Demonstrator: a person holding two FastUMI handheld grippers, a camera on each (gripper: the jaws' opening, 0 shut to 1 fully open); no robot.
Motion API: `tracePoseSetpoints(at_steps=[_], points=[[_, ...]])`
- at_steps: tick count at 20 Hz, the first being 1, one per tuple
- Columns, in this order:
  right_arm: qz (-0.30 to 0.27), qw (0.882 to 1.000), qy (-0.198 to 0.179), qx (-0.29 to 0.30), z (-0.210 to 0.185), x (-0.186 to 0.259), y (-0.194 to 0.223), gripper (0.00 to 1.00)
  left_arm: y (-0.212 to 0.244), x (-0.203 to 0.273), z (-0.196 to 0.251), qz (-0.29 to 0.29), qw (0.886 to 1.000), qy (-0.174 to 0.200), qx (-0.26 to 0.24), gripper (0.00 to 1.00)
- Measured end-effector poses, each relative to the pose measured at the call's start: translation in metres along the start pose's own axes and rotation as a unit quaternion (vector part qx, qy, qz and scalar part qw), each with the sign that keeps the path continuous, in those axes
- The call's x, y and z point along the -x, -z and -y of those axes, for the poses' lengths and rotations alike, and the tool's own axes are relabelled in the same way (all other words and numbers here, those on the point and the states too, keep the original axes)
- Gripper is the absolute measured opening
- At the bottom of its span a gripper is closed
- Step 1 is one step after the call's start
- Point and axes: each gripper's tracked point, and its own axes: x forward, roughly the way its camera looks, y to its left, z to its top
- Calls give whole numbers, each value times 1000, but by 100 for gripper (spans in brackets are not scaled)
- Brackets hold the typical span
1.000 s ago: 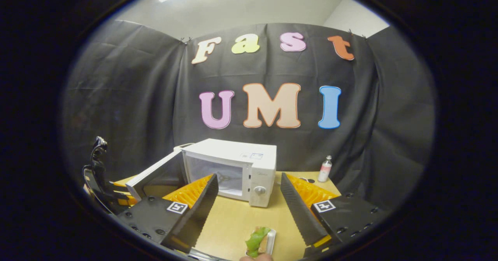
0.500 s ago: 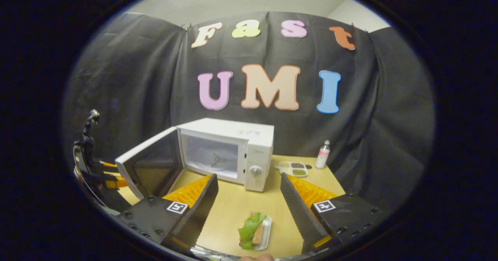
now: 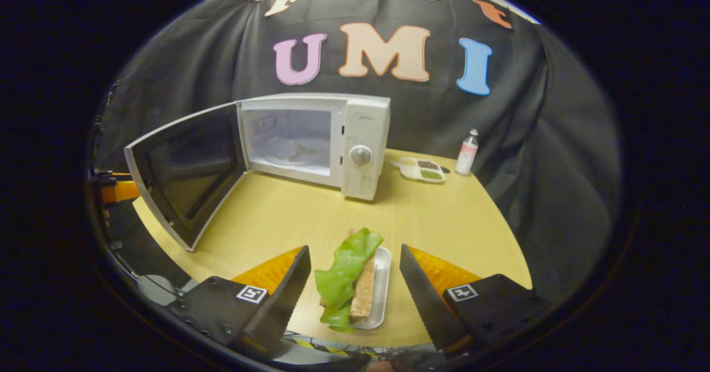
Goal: Open the microwave oven with the left hand, put the food in, and close the microwave oven.
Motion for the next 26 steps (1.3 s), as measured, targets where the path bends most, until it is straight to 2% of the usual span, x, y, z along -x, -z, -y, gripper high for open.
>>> tracePoseSetpoints(at_steps=[5, 8, 9, 12, 13, 14, 15, 16, 18, 19, 21, 25, 26], points=[[-41, 999, 1, 5, 2, -15, 25, 99, -17, 30, -11, 17, 1000, -17, 13, 99], [-58, 998, -5, -2, -5, -18, 34, 92, -40, 46, -18, 45, 999, -22, 22, 100], [-63, 998, -10, -6, -8, -19, 35, 77, -49, 49, -19, 52, 998, -22, 29, 100], [-84, 996, -14, -16, -13, -18, 46, 57, -80, 56, -20, 79, 995, -15, 55, 100], [-86, 996, -6, -16, -9, -16, 39, 56, -92, 58, -19, 91, 994, -13, 60, 100], [-83, 996, 0, -19, -6, -20, 45, 44, -101, 60, -18, 100, 993, -9, 64, 100], [-86, 996, 11, -20, -3, -20, 45, 43, -109, 61, -16, 108, 992, -6, 64, 99], [-88, 996, 16, -17, -3, -19, 44, 36, -113, 62, -17, 115, 992, -5, 60, 98], [-92, 996, 23, -8, -5, -20, 43, 34, -120, 63, -21, 126, 991, -5, 46, 96], [-93, 995, 24, -2, -7, -20, 41, 38, -120, 62, -21, 125, 991, -2, 39, 94], [-91, 995, 32, 8, -7, -17, 37, 38, -124, 61, -21, 130, 991, 6, 27, 96], [-85, 995, 59, -5, 0, -19, 29, 38, -133, 56, -21, 142, 990, 19, 11, 94], [-84, 994, 63, -8, 1, -20, 25, 34, -135, 55, -20, 143, 989, 24, 10, 94]])
